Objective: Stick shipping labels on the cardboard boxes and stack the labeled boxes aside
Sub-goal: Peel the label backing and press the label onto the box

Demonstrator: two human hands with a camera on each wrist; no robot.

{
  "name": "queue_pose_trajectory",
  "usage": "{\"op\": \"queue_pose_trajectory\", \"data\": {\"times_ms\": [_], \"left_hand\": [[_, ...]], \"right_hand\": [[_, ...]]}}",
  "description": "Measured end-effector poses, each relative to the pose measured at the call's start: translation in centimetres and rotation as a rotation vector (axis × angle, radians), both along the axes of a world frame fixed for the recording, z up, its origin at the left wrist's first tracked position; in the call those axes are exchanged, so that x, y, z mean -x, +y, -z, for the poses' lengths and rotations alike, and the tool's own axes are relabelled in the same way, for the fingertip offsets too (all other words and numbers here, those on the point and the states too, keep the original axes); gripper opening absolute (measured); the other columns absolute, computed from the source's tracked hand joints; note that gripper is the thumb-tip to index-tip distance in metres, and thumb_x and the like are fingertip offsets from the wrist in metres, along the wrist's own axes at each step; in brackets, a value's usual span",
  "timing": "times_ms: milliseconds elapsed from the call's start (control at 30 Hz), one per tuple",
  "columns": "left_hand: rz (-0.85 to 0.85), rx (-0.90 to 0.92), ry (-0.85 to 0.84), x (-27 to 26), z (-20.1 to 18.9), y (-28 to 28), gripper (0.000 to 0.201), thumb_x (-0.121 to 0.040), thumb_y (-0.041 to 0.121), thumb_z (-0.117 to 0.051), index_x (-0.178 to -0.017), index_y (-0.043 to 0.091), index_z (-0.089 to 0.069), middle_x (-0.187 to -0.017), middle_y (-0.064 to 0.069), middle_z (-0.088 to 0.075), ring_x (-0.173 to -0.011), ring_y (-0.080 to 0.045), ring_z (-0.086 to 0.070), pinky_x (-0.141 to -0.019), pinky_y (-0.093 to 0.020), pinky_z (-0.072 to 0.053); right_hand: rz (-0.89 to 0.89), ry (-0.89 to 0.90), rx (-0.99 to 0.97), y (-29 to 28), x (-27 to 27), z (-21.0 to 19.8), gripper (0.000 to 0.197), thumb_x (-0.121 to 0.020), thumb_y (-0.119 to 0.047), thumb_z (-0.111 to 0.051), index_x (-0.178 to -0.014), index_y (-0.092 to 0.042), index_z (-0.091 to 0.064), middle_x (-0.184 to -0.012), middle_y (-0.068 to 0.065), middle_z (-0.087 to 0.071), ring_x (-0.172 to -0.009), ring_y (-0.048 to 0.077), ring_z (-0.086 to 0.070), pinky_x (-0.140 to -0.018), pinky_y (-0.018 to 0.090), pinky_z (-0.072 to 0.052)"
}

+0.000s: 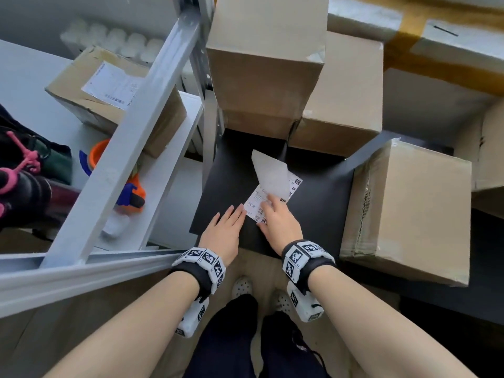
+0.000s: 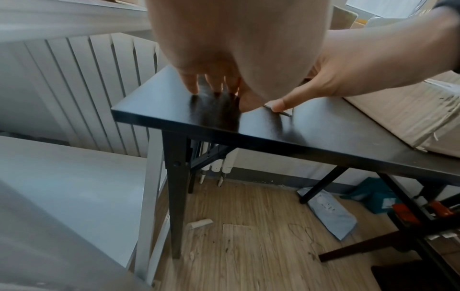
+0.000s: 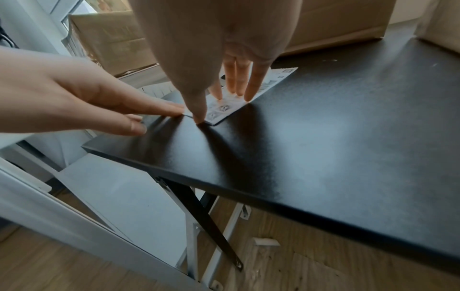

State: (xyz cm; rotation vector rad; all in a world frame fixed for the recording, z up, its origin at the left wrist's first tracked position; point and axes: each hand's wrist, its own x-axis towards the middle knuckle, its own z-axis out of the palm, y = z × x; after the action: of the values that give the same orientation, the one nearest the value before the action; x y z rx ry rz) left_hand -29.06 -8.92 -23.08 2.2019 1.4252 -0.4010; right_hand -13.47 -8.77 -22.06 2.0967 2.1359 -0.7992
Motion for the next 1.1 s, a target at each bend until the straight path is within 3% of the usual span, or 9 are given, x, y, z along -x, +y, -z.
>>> {"op": "queue_pose_trajectory", "data": {"times_ms": [167,300,467,600,733,833,900,1000,1100], "left_hand": [[-0.034,0.003,-0.037,-0.4,-0.1,-0.1,0.064,-0.095,0.011,-0.035,-0.151,0.016,-0.004,-0.16,0.003,0.001,-0.148,-0.015,0.0,-0.121,-0.034,-0.007],[-0.032,-0.035,-0.05,-0.7,-0.4,-0.2,0.064,-0.095,0.011,-0.036,-0.151,0.017,-0.005,-0.16,0.002,0.001,-0.148,-0.015,0.0,-0.121,-0.035,-0.008],[0.029,-0.085,-0.048,-0.9,-0.5,-0.3,0.062,-0.095,0.012,-0.039,-0.15,0.018,-0.011,-0.16,0.0,-0.006,-0.148,-0.016,-0.003,-0.121,-0.035,-0.007],[-0.002,-0.121,-0.092,-1.2,-0.6,-0.4,0.059,-0.093,0.011,-0.041,-0.148,0.017,-0.021,-0.158,-0.004,-0.016,-0.146,-0.018,-0.014,-0.119,-0.033,-0.012],[-0.017,-0.123,-0.098,-1.4,-0.5,-0.5,0.058,-0.093,0.011,-0.042,-0.148,0.022,-0.024,-0.157,-0.004,-0.017,-0.146,-0.02,-0.015,-0.118,-0.032,-0.013],[-0.031,-0.115,-0.106,-1.6,-0.5,-0.6,0.059,-0.093,0.011,-0.041,-0.147,0.024,-0.024,-0.157,-0.005,-0.016,-0.146,-0.021,-0.014,-0.118,-0.032,-0.014],[-0.038,-0.121,-0.135,-1.8,-0.6,-0.5,0.057,-0.093,0.011,-0.04,-0.146,0.024,-0.027,-0.155,-0.005,-0.02,-0.145,-0.02,-0.017,-0.117,-0.032,-0.016],[-0.054,-0.066,-0.224,-2.5,-1.1,-0.1,0.051,-0.093,0.01,-0.04,-0.143,0.02,-0.035,-0.153,-0.002,-0.027,-0.141,-0.017,-0.026,-0.114,-0.03,-0.023],[-0.158,0.054,-0.357,-3.5,-2.4,0.7,0.048,-0.096,0.011,-0.04,-0.143,0.02,-0.037,-0.151,0.002,-0.035,-0.138,-0.017,-0.034,-0.113,-0.031,-0.031]], "right_hand": [[-0.09,-0.064,0.014,0.0,0.4,0.4,0.04,-0.097,-0.008,-0.037,-0.135,0.003,-0.041,-0.15,0.015,-0.031,-0.137,0.028,-0.032,-0.098,0.041,-0.047],[-0.17,-0.116,0.061,-0.1,-0.1,0.1,0.034,-0.099,-0.005,-0.033,-0.131,0.003,-0.042,-0.151,0.012,-0.028,-0.137,0.027,-0.032,-0.095,0.042,-0.047],[-0.038,0.026,-0.125,-0.6,-0.8,0.6,0.031,-0.096,-0.02,-0.05,-0.118,0.001,-0.056,-0.14,0.014,-0.046,-0.122,0.029,-0.05,-0.083,0.041,-0.054],[0.017,0.018,-0.075,-1.0,-1.6,1.2,0.047,-0.094,-0.025,-0.052,-0.136,-0.006,-0.042,-0.153,0.007,-0.027,-0.137,0.022,-0.033,-0.1,0.033,-0.042],[0.046,0.026,-0.083,-1.2,-1.8,1.4,0.047,-0.095,-0.027,-0.051,-0.136,-0.006,-0.042,-0.153,0.006,-0.027,-0.138,0.02,-0.03,-0.1,0.032,-0.042],[0.024,0.044,-0.156,-1.2,-1.7,1.6,0.027,-0.093,-0.018,-0.054,-0.113,0.0,-0.058,-0.139,0.012,-0.046,-0.128,0.028,-0.046,-0.082,0.04,-0.052],[0.033,0.032,-0.185,-1.3,-1.7,1.5,0.018,-0.093,-0.012,-0.054,-0.104,0.001,-0.06,-0.123,0.011,-0.057,-0.115,0.03,-0.056,-0.069,0.039,-0.053],[0.111,0.043,-0.154,-1.0,-1.9,0.7,0.022,-0.098,-0.02,-0.044,-0.104,-0.005,-0.059,-0.112,0.005,-0.059,-0.102,0.025,-0.057,-0.072,0.038,-0.048],[0.318,0.254,-0.126,-0.5,-2.4,-0.9,0.024,-0.096,-0.025,-0.048,-0.099,-0.009,-0.064,-0.102,0.004,-0.065,-0.093,0.023,-0.06,-0.078,0.034,-0.047]]}}
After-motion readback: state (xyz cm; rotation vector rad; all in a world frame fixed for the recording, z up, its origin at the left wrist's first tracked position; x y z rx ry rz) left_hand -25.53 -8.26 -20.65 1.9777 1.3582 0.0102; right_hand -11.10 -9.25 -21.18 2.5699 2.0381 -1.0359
